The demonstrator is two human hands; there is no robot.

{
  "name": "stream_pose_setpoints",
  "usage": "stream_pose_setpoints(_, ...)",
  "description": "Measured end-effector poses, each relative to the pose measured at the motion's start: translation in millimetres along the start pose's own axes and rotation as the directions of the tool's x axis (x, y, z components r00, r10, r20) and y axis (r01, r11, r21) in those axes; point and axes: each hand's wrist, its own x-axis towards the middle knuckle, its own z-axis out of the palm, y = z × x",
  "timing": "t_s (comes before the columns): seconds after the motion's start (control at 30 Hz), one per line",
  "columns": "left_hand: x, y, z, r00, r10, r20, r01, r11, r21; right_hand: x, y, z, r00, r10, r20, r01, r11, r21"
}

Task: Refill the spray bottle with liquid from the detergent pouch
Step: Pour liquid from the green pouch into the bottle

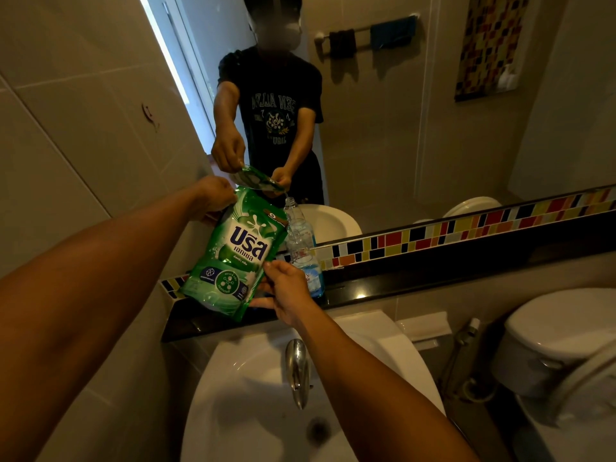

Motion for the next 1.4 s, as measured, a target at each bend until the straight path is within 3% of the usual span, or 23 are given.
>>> stream_pose_setpoints(1.4,2.4,1.2,1.5,1.000,0.003,0.010,-0.003,1.000,-0.002,-3.9,-1.7,-0.1,1.000,-0.005,0.000,0.005,1.000,-0.005)
